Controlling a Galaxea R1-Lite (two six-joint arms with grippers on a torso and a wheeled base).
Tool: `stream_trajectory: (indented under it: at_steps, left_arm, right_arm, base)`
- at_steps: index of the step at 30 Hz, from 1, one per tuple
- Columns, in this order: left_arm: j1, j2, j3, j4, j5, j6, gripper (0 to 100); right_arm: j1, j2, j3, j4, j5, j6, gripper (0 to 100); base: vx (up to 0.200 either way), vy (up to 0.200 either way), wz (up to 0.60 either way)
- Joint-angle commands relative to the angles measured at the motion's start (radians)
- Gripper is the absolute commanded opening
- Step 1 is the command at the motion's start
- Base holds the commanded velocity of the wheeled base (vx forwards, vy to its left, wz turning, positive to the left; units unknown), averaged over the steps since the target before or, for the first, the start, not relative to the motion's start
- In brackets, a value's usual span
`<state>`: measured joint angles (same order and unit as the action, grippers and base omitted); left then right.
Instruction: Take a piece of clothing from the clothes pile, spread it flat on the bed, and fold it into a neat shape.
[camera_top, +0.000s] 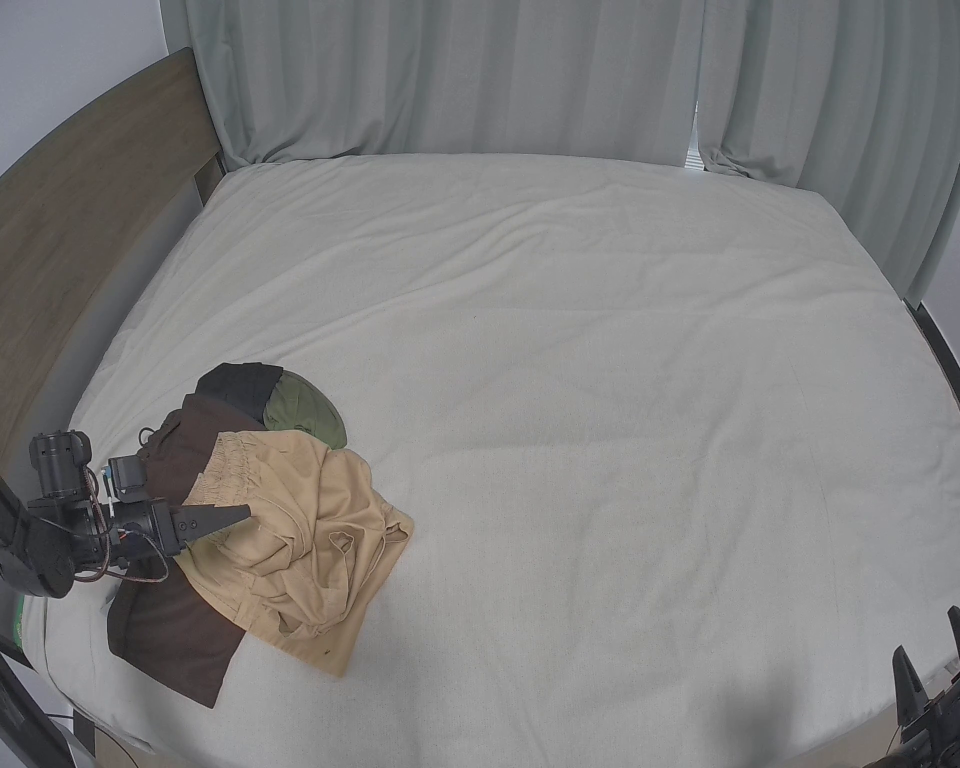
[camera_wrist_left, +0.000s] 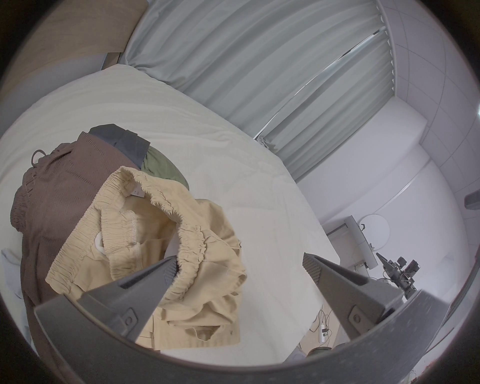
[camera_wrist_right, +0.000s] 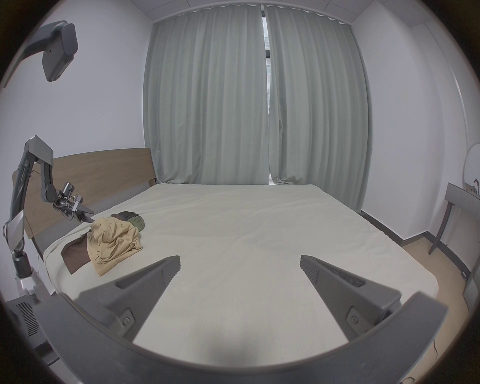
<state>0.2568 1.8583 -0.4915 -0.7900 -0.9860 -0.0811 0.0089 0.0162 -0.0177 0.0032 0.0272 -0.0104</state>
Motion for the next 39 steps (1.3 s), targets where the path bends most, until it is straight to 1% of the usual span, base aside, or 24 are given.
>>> stream_trajectory:
  at_steps: [1, 11, 14, 18, 23, 39]
  left_arm:
    - [-0.001, -0.041, 0.013, 0.000, -0.019, -0.002, 100]
    - [-0.021, -0.013, -0.006, -0.008, -0.023, 0.001, 100]
    - [-0.021, 0.024, -0.022, -0.025, -0.022, 0.001, 100]
    - [-0.024, 0.084, -0.027, -0.083, -0.023, 0.037, 100]
    - [-0.033, 0.148, -0.030, -0.114, -0.022, 0.089, 100]
    - [-0.071, 0.163, -0.042, -0.129, -0.023, 0.090, 100]
  right_arm:
    - [0.000, -0.016, 0.016, 0.000, 0.000, 0.000, 100]
    - [0.000, -0.016, 0.016, 0.000, 0.000, 0.000, 100]
    - [0.000, -0.016, 0.016, 0.000, 0.000, 0.000, 100]
    - [0.000, -0.016, 0.016, 0.000, 0.000, 0.000, 100]
    - [0.000, -0.016, 0.016, 0.000, 0.000, 0.000, 100]
    - [0.000, -0.016, 0.016, 0.000, 0.000, 0.000, 100]
  base:
    - [0.000, 0.000, 0.00]
    - [0.000, 0.000, 0.00]
    - [0.000, 0.000, 0.00]
    - [0.000, 0.000, 0.00]
    - [0.000, 0.000, 0.00]
    - [0.000, 0.000, 0.00]
